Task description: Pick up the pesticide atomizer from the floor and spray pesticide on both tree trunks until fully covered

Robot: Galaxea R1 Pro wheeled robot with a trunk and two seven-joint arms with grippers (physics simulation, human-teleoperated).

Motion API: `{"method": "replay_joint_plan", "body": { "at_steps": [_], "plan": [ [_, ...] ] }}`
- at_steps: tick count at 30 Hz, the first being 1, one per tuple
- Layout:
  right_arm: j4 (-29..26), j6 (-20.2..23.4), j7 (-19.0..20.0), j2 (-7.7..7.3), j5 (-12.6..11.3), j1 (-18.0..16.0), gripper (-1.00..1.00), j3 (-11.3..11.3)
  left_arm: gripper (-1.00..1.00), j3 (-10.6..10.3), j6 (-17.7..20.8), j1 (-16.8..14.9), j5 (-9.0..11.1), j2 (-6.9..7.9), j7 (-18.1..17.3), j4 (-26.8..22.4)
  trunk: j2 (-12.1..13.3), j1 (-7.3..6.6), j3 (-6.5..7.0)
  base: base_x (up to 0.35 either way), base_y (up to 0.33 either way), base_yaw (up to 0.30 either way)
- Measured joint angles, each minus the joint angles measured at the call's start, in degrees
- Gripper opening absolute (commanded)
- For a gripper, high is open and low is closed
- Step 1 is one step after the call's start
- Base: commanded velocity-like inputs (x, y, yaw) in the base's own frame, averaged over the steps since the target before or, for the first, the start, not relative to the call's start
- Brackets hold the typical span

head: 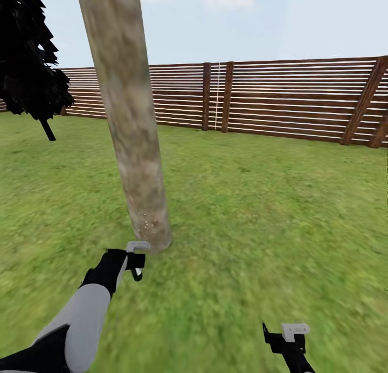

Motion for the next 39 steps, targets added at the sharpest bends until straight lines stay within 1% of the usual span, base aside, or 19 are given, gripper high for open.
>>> {"method": "replay_joint_plan", "body": {
  "at_steps": [2, 4, 6, 7, 9, 10, 12, 14, 17, 19, 21, 25, 26, 27, 28, 33, 36, 38, 39],
  "plan": [
    [0.0, 0.0, 0.0, 0.0, -0.01, 0.0, 1.0, 0.0, -1.0, -0.03, -0.01, -0.11, -0.11, -0.86, 0.0, -0.02, 0.0, 0.0, 0.0, -0.07, 0.0, 0.0],
    [0.0, 0.0, 0.0, 0.0, 0.0, 0.0, 1.0, 0.0, -1.0, -0.09, -0.04, -0.18, -0.34, -0.76, 0.01, -0.1, 0.0, 0.0, 0.0, -0.016, 0.0, 0.0],
    [0.0, 0.0, 0.0, 0.0, 0.0, 0.01, 1.0, 0.0, -1.0, -0.07, -0.02, -0.2, -0.34, -0.21, 0.01, -0.63, 0.0, 0.0, 0.0, -0.004, 0.0, 0.0],
    [0.0, 0.0, 0.0, 0.0, 0.0, 0.01, 1.0, 0.01, -1.0, -0.04, 0.49, -0.17, -0.56, 0.49, -0.01, -2.36, 0.0, 0.0, 0.0, -0.001, 0.0, 0.0],
    [0.0, 0.0, 0.0, 0.0, 0.0, 0.0, 1.0, 0.0, -1.0, -0.01, 2.94, -0.1, -0.36, 1.63, -0.16, -4.53, 0.0, 0.0, 0.0, 0.0, 0.0, 0.0],
    [0.0, 0.0, 0.0, 0.0, 0.0, 0.02, 1.0, 0.0, -1.0, -0.05, 3.76, -0.04, -0.21, 1.72, -0.21, -5.24, 0.0, 0.0, 0.0, 0.0, 0.0, 0.0],
    [0.0, 0.0, 0.0, 0.0, 0.0, 0.01, 1.0, 0.0, -1.0, -0.08, 4.53, 0.05, -0.04, 1.14, -0.23, -6.21, 0.0, 0.0, 0.0, 0.0, 0.0, 0.0],
    [0.0, 0.0, 0.0, 0.0, 0.0, 0.0, 1.0, 0.0, -1.0, -0.64, 4.74, 0.01, 0.18, -0.86, -0.2, -6.46, 0.0, 0.0, 0.0, 0.0, 0.0, 0.0],
    [0.0, 0.0, 0.0, 0.0, 0.0, 0.01, 1.0, 0.0, -1.0, -4.1, 4.98, -0.08, 0.14, -2.41, -0.11, -6.59, 0.0, 0.0, 0.0, 0.0, 0.0, 0.0],
    [0.0, 0.0, 0.0, 0.0, 0.0, 0.0, 1.0, 0.0, -1.0, -4.84, 5.55, -0.1, -0.12, -2.39, -0.08, -6.66, 0.0, 0.0, 0.0, 0.0, 0.0, 0.0],
    [0.0, 0.0, 0.0, 0.0, 0.0, 0.01, 1.0, 0.0, -1.0, -4.72, 5.74, -0.11, -0.19, -1.91, -0.13, -6.73, 0.0, 0.0, 0.0, 0.0, 0.0, 0.0],
    [0.0, 0.0, 0.0, 0.0, 0.0, 0.0, 1.0, 0.0, -1.0, -4.32, 6.28, 0.1, -0.22, 0.51, -0.21, -9.74, 0.0, 0.0, 0.0, -0.028, 0.0, 0.0],
    [0.0, 0.0, 0.0, 0.04, 0.0, 0.01, 1.0, 0.0, -1.0, -4.73, 6.53, 0.5, 0.09, 0.07, -0.19, -10.97, 0.0, 0.0, 0.0, -0.281, 0.0, 0.0],
    [0.0, 0.0, 0.0, 0.02, 0.0, 0.01, 1.0, 0.0, -1.0, -4.9, 6.63, 0.61, 0.52, -1.29, -0.19, -11.46, 0.0, 0.0, 0.0, -0.3, 0.0, 0.0],
    [0.0, 0.0, 0.0, 0.02, 0.0, 0.01, 1.0, 0.0, -1.0, -4.92, 6.59, 0.52, 0.14, -1.79, -0.17, -11.56, 0.0, 0.0, 0.0, -0.186, 0.0, 0.0],
    [0.06, 0.0, 0.0, 0.09, 0.0, 0.03, 1.0, 0.01, -1.0, -5.04, 6.67, -0.17, -0.02, -2.48, -0.18, -12.63, 0.0, 0.0, 0.0, -0.038, 0.0, 0.0],
    [0.08, 0.0, 0.0, 0.09, 0.0, 0.0, 1.0, 0.0, -1.0, -4.72, 7.74, -0.13, -0.19, -1.68, -0.34, -14.31, 0.0, 0.0, 0.0, -0.002, 0.0, 0.0],
    [0.36, 0.0, 0.0, 0.09, 0.0, 0.0, 1.0, 0.02, -1.0, -4.53, 8.94, -0.12, -0.3, -0.06, -0.5, -15.81, 0.0, 0.0, 0.0, 0.0, 0.0, 0.0],
    [0.54, 0.0, 0.0, 0.09, 0.0, 0.02, 1.0, 0.01, -1.0, -4.52, 9.12, -0.12, 0.0, 0.22, -0.94, -16.18, 0.0, 0.0, 0.0, 0.0, 0.0, 0.0]
  ]
}}
